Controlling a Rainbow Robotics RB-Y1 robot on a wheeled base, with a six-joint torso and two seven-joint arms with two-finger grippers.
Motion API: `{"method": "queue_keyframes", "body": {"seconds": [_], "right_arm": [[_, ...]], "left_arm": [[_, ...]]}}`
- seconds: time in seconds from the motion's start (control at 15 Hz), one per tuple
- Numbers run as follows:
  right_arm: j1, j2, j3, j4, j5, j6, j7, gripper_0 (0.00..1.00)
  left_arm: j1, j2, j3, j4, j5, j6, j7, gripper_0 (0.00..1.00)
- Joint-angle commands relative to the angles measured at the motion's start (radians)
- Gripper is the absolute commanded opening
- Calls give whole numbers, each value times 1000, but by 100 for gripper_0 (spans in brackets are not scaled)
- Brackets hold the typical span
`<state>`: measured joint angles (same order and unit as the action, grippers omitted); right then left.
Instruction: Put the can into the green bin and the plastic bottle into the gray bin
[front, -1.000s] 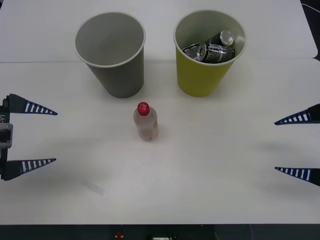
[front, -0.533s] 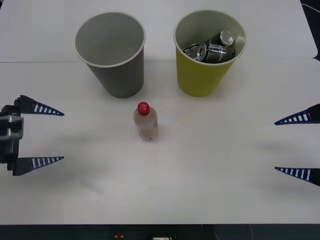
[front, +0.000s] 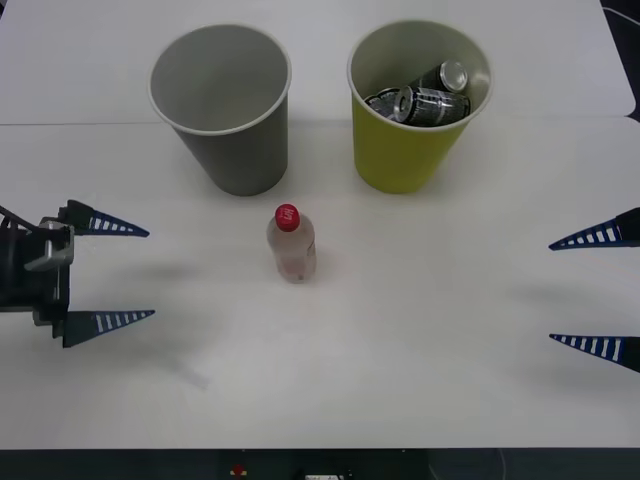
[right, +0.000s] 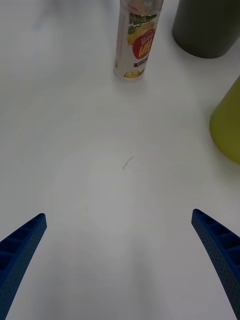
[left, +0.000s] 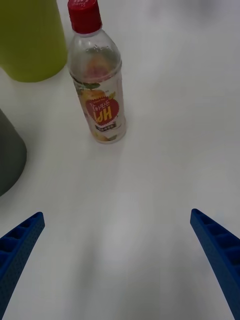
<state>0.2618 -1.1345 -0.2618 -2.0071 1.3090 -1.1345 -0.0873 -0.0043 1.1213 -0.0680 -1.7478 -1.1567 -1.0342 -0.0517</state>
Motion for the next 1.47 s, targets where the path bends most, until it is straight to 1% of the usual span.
{"method": "queue_keyframes", "body": {"seconds": [0.07, 0.27, 0.47, 0.6, 0.73, 0.8, 1.0, 1.33, 1.47], "right_arm": [[0, 0, 0, 0, 0, 0, 0, 100], [0, 0, 0, 0, 0, 0, 0, 100], [0, 0, 0, 0, 0, 0, 0, 100], [0, 0, 0, 0, 0, 0, 0, 100], [0, 0, 0, 0, 0, 0, 0, 100], [0, 0, 0, 0, 0, 0, 0, 100], [0, 0, 0, 0, 0, 0, 0, 100], [0, 0, 0, 0, 0, 0, 0, 100], [0, 0, 0, 0, 0, 0, 0, 100]], "left_arm": [[-39, -15, -84, 34, 49, 62, -10, 100], [-131, -80, -165, 139, 74, 57, -25, 100], [-220, -132, -262, 254, 132, 42, -50, 100], [-272, -161, -320, 321, 183, 37, -114, 100], [-318, -193, -360, 381, 203, 28, -158, 100], [-336, -215, -369, 402, 209, 20, -185, 100], [-364, -259, -391, 424, 210, 13, -209, 100], [-390, -321, -391, 448, 212, 11, -310, 100], [-416, -360, -407, 501, 212, 0, -332, 100]]}}
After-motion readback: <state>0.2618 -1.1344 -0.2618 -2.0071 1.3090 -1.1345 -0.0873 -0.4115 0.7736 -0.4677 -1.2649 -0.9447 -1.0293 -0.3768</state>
